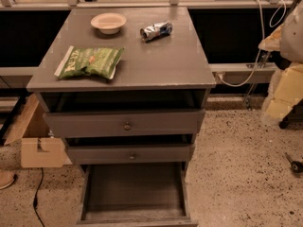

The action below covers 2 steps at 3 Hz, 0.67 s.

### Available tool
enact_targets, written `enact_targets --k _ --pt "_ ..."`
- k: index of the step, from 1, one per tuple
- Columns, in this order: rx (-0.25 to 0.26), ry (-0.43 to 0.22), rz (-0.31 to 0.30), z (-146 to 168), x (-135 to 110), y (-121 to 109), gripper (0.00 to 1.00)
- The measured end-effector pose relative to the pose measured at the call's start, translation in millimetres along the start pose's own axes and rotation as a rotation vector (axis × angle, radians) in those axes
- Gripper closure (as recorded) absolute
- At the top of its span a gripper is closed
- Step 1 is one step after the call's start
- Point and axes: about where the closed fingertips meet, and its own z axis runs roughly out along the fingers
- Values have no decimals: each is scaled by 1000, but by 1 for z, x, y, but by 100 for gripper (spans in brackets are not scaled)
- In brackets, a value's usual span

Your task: Place green jalapeno chip bag into bottom drawer

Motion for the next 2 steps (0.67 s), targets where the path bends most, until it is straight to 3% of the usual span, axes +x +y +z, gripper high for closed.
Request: enact_targets --k 1,2 --pt "0 0 0 0 0 0 0" --pt "4 -82 5 22 -26 -20 0"
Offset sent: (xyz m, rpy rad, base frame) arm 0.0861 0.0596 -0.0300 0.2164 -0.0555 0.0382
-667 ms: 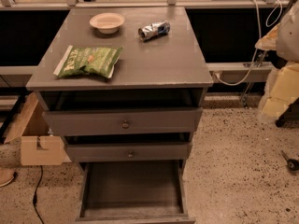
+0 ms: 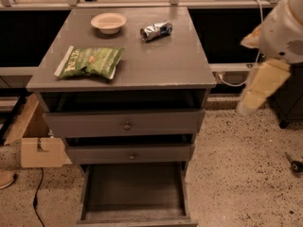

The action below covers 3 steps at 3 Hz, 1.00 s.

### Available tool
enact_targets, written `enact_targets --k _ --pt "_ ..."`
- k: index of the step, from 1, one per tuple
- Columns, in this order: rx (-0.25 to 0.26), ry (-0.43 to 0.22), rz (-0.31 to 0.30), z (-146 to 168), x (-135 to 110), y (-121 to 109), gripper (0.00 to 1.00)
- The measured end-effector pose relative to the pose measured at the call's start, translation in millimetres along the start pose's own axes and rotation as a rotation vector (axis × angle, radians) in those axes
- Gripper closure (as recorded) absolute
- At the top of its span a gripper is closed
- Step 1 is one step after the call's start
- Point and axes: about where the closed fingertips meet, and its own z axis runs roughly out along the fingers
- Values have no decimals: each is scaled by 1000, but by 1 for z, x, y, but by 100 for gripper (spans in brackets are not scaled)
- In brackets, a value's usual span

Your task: Place green jalapeno chip bag into bottom drawer

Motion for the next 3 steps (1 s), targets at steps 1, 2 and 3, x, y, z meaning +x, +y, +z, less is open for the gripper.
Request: enact_targets --k 1,2,3 --pt "-14 -227 -25 56 -79 -44 0" --pt "-35 -374 4 94 -134 -71 0" --pt "-35 -374 4 94 -134 -71 0"
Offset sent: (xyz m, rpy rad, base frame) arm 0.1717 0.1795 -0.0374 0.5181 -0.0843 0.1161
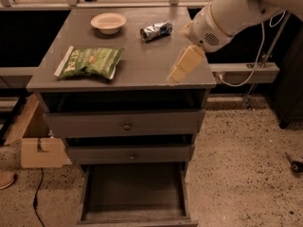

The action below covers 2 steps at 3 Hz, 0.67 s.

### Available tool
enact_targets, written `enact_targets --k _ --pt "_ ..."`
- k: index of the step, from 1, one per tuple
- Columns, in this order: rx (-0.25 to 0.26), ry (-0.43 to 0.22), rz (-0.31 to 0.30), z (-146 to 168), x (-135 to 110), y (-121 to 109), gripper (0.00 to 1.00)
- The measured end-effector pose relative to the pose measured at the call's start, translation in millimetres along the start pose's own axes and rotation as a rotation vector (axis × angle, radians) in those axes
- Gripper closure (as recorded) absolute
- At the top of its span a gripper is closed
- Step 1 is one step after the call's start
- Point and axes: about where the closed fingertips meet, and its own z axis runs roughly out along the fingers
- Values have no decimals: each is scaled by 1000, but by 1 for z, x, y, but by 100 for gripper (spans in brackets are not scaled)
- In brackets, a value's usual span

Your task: Place green jalapeno chip bag into bottom drawer

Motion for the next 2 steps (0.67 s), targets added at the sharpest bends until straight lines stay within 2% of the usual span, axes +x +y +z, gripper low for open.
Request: enact_targets --k 1,2 --pt "1 -23 3 18 -14 -13 0" --pt "-33 -40 -17 50 -46 -35 0"
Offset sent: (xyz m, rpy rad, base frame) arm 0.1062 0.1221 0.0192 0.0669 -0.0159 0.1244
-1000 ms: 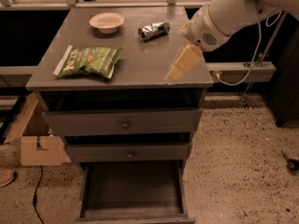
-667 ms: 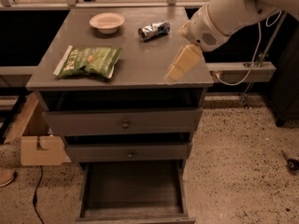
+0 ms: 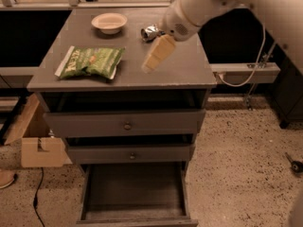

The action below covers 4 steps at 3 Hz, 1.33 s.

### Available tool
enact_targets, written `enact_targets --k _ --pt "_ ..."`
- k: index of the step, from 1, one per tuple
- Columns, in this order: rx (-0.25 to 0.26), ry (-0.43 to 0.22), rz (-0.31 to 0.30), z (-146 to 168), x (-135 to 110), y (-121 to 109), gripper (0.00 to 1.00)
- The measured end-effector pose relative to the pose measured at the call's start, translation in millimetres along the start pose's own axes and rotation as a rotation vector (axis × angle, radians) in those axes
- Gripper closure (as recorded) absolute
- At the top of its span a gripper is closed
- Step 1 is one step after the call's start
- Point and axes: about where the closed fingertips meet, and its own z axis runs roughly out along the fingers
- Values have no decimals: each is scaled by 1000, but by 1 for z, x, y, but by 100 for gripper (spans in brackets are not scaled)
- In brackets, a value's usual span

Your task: Place green jalapeno chip bag into bottom drawer

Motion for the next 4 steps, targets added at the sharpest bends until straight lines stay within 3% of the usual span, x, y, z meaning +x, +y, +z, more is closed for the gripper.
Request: enact_targets --k 1,2,3,4 --pt "-63 20 -19 40 -39 -20 0" --pt "-139 67 -25 80 -67 -23 0" --pt "-198 142 -15 128 -85 -18 0" --pt "-225 178 -7 153 -92 -15 0"
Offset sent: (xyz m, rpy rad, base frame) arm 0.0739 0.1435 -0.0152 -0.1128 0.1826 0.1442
